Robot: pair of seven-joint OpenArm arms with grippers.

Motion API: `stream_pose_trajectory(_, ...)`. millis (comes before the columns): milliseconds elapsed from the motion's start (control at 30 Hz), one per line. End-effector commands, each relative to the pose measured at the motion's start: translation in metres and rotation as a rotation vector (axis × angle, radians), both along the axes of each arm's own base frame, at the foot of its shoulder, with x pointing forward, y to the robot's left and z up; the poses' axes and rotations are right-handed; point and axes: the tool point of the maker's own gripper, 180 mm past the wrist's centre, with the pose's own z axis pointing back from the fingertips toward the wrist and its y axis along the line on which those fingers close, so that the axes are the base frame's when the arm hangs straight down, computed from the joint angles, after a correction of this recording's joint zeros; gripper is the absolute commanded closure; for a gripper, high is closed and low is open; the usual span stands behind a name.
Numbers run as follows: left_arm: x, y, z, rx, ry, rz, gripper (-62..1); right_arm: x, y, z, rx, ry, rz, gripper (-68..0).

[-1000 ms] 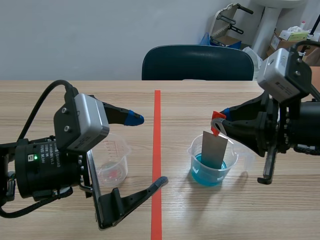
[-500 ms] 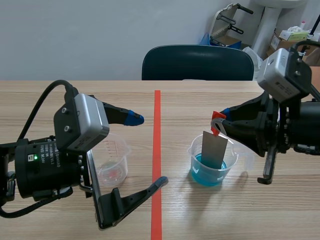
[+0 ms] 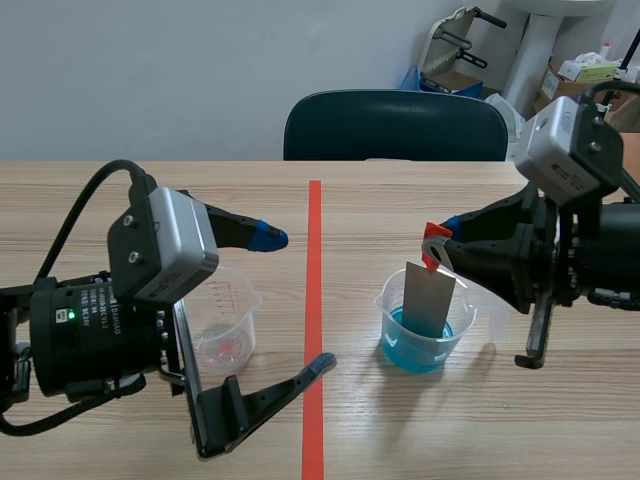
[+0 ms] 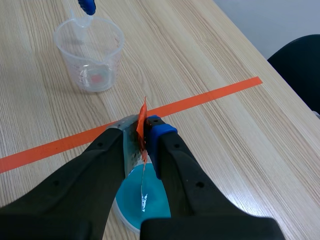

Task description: Do the redox reaction experiment

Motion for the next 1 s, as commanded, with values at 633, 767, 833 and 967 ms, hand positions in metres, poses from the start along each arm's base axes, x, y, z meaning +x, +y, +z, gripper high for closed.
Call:
stream_pose_trajectory(633,0.0,-0.004,0.011,-0.037,-0.017,-0.005,-62.3,0.001,0.001,0.022,0.004,-0.039,0.052,-0.7)
stream_pose_trajectory(767,0.0,-0.004,0.011,-0.037,-0.017,-0.005,-62.3,-0.002,0.003,0.033,0.004,-0.053,0.082,-0.7)
stream_pose_trajectory(833,0.0,-0.004,0.011,-0.037,-0.017,-0.005,-62.3,-0.002,0.003,0.038,-0.001,-0.058,0.085,-0.7)
stream_pose_trajectory(967,0.0,-0.004,0.011,-0.037,-0.017,-0.005,-62.3,-0.005,0.003,0.047,-0.011,-0.066,0.106,-0.7)
